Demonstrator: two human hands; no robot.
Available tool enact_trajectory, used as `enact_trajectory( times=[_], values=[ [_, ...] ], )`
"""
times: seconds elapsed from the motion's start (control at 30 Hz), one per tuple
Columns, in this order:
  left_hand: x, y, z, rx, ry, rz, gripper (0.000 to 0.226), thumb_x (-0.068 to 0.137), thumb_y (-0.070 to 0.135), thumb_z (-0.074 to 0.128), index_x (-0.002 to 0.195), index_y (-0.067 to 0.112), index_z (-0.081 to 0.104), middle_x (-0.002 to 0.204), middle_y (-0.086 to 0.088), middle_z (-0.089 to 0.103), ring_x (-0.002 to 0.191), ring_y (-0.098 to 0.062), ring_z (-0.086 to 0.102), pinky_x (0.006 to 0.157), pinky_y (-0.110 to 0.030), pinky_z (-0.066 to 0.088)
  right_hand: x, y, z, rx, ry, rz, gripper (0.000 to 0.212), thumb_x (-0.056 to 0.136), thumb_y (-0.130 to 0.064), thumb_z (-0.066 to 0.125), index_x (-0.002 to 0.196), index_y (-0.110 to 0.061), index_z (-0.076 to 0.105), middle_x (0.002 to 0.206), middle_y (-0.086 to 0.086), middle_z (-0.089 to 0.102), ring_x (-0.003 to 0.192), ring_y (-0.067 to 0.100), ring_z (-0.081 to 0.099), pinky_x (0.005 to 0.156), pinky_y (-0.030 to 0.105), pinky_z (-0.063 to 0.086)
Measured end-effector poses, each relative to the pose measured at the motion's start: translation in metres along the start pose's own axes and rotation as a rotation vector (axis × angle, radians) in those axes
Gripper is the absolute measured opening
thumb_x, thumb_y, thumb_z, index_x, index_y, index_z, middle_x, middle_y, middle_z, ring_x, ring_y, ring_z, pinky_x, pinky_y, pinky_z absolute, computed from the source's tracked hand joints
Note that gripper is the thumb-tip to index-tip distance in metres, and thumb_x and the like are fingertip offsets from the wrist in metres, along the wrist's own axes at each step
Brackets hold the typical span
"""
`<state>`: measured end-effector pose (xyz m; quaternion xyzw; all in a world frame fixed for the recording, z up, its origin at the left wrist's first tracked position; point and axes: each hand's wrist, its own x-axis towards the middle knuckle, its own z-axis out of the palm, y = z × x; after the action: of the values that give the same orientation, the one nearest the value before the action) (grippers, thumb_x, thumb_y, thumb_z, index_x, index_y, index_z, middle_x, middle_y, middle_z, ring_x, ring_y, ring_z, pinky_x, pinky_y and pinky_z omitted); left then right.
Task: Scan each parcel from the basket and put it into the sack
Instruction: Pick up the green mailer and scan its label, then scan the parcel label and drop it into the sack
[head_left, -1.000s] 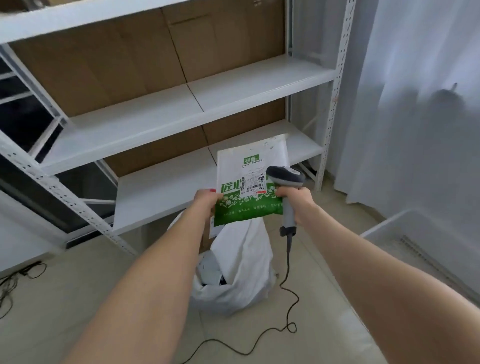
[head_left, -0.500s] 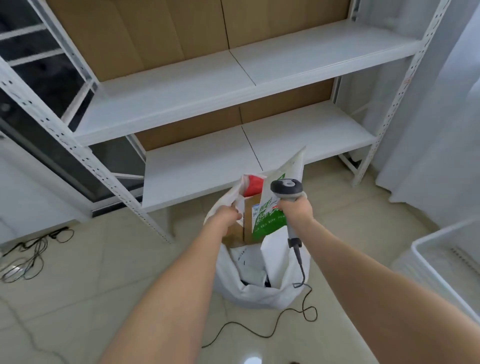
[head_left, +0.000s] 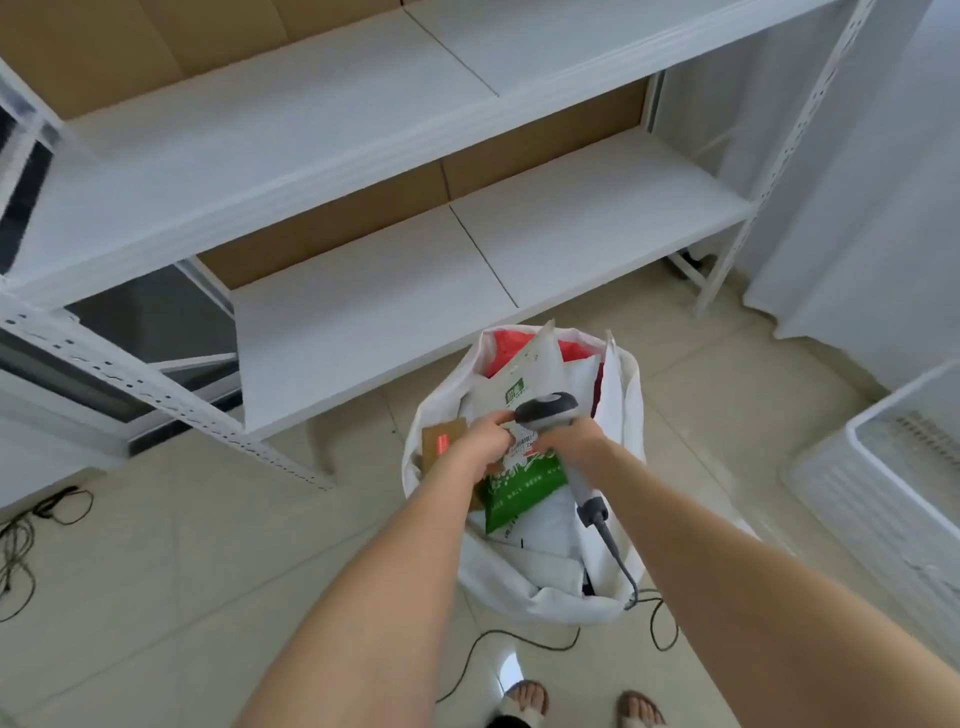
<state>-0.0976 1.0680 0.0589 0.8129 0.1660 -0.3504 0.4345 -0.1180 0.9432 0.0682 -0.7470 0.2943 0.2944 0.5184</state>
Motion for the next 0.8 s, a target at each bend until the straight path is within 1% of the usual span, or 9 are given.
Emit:
enact_trajectory(
  times=[0.13,0.27,0.33,0.4,0.53,0.63,0.7,0.77,0.8],
  values=[
    [0.024,-0.008,0.0,0.089,-0.103,-0.063,0.049,0.097,0.004,0.039,0.141,0.024,0.044,0.117,-0.006,0.049,0.108,-0.025,0.05,0.096,-0.04,0.05,0.014,0.003,0.011,0.058,0.018,0.064,0.034,0.086,-0.007,0.068,0.118,-0.002,0.058,0.117,0.017,0.062,0.111,0.031,0.061,0.098,0.038,0.05],
    [0.032,-0.013,0.004,0.194,-0.185,-0.096,0.048,0.098,0.005,0.04,0.142,0.022,0.044,0.139,-0.009,0.043,0.123,-0.029,0.045,0.098,-0.04,0.049,0.022,0.005,0.014,0.02,0.299,0.063,0.039,0.081,-0.027,0.065,0.114,-0.008,0.057,0.11,0.009,0.061,0.105,0.029,0.059,0.091,0.043,0.053],
    [0.035,-0.01,0.005,0.238,-0.195,-0.087,0.047,0.098,0.005,0.042,0.143,0.02,0.042,0.143,-0.009,0.04,0.125,-0.03,0.044,0.098,-0.04,0.049,0.02,0.004,0.01,0.031,0.37,0.044,0.031,0.081,-0.025,0.062,0.107,-0.009,0.058,0.108,0.009,0.061,0.104,0.029,0.059,0.09,0.044,0.053],
    [0.035,-0.008,0.005,0.282,-0.194,-0.09,0.044,0.099,0.006,0.042,0.142,0.014,0.043,0.141,-0.011,0.042,0.124,-0.031,0.045,0.098,-0.042,0.049,0.014,0.002,0.006,0.106,0.309,0.053,0.016,0.084,-0.014,0.065,0.096,-0.008,0.057,0.102,0.011,0.063,0.098,0.027,0.062,0.09,0.041,0.054],
    [0.027,-0.002,0.007,0.326,-0.169,-0.085,0.037,0.099,0.008,0.042,0.137,0.007,0.045,0.134,-0.016,0.047,0.12,-0.033,0.048,0.1,-0.046,0.047,0.008,0.007,-0.002,0.195,0.237,0.043,0.018,0.086,-0.008,0.067,0.098,-0.007,0.054,0.091,0.008,0.06,0.085,0.021,0.061,0.082,0.033,0.053],
    [0.016,0.009,0.007,0.32,-0.137,-0.052,0.034,0.099,0.008,0.042,0.133,0.005,0.047,0.131,-0.016,0.049,0.12,-0.033,0.049,0.098,-0.044,0.047,-0.001,0.009,-0.008,0.248,0.249,0.023,0.014,0.086,-0.008,0.066,0.094,-0.008,0.056,0.098,0.01,0.062,0.094,0.025,0.062,0.088,0.036,0.054],
    [0.006,0.021,0.005,0.315,-0.106,-0.012,0.03,0.099,0.008,0.043,0.128,0.004,0.05,0.126,-0.015,0.052,0.118,-0.032,0.05,0.096,-0.041,0.046,-0.011,0.008,-0.016,0.242,0.257,-0.017,0.015,0.085,-0.007,0.065,0.097,-0.006,0.056,0.098,0.01,0.061,0.093,0.025,0.06,0.077,0.031,0.054],
    [-0.004,0.034,0.002,0.303,-0.07,0.019,0.022,0.099,0.01,0.045,0.12,0.007,0.052,0.114,-0.011,0.052,0.112,-0.028,0.051,0.093,-0.039,0.045,-0.025,0.006,-0.027,0.24,0.269,-0.056,0.014,0.084,-0.005,0.064,0.096,-0.005,0.056,0.088,0.008,0.056,0.083,0.021,0.056,0.058,0.024,0.044],
    [-0.009,0.042,0.001,0.29,-0.046,0.03,0.017,0.098,0.011,0.047,0.114,0.01,0.051,0.108,-0.008,0.05,0.106,-0.026,0.052,0.093,-0.039,0.045,-0.031,0.005,-0.033,0.253,0.281,-0.069,0.012,0.084,-0.004,0.064,0.094,-0.005,0.057,0.084,0.007,0.054,0.077,0.02,0.054,0.054,0.023,0.04]
  ],
)
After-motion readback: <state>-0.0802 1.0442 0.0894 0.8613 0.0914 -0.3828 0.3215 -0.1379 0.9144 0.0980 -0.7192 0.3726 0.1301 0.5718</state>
